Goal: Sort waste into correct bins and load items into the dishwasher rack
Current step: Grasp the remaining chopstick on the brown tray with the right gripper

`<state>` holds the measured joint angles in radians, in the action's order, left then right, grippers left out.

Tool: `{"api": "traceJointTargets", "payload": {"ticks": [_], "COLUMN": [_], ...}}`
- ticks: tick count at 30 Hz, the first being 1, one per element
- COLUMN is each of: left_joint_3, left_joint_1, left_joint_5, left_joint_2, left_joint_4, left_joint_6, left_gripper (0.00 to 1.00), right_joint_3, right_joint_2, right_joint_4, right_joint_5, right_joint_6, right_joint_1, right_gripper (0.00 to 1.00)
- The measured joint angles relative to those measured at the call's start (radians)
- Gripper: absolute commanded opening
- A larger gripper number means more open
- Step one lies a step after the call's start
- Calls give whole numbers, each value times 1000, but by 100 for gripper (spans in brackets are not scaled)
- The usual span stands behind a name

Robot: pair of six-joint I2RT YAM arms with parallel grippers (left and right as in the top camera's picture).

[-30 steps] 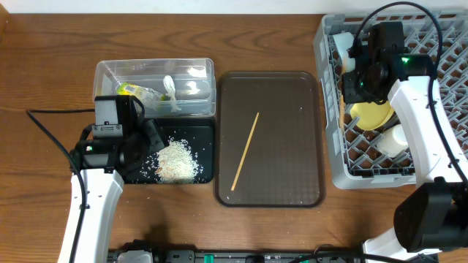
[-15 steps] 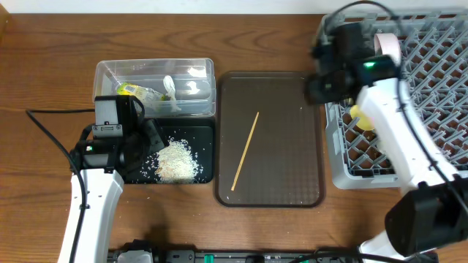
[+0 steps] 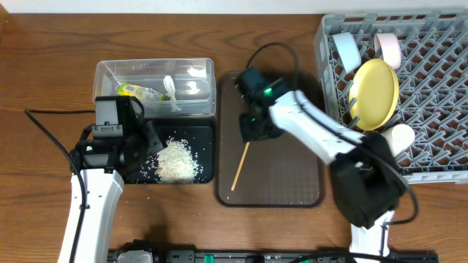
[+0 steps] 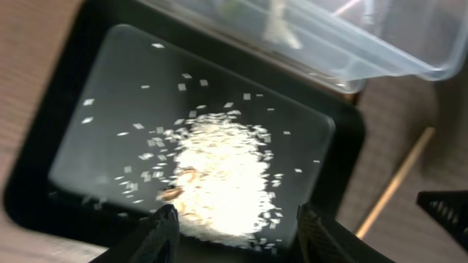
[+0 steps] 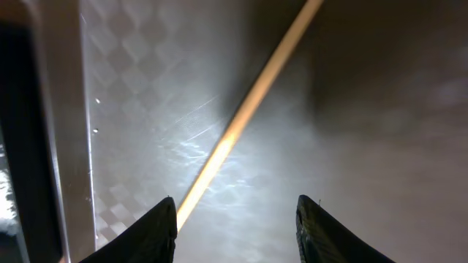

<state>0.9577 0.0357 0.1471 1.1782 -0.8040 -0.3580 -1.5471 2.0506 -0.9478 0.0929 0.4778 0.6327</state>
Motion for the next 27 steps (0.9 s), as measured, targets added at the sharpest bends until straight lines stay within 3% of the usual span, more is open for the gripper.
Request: {"api": "traceJointTargets", "payload": {"ticks": [4, 9, 16, 23, 27], "left_joint_3": [0, 0, 0, 0, 0], "left_joint_1": [0, 0, 0, 0, 0], "left_joint_5": [-56, -84, -95, -98, -98], "left_joint_2": [0, 0, 0, 0, 0], "left_joint_4": [-11, -19, -20, -23, -23], "left_joint_6": [0, 0, 0, 0, 0], "left_gripper": [55, 55, 55, 55, 56], "right_joint_3": [0, 0, 0, 0, 2], "right_joint_2": [40, 78, 92, 91, 56], "right_joint_4": [11, -1, -52, -90, -92], "right_joint_5": [-2, -19, -60, -69, -76], "right_joint_6": [56, 114, 159, 162, 92], "right_joint_1": [44, 71, 58, -27, -102], "right_gripper": [50, 40, 1, 1, 1]}}
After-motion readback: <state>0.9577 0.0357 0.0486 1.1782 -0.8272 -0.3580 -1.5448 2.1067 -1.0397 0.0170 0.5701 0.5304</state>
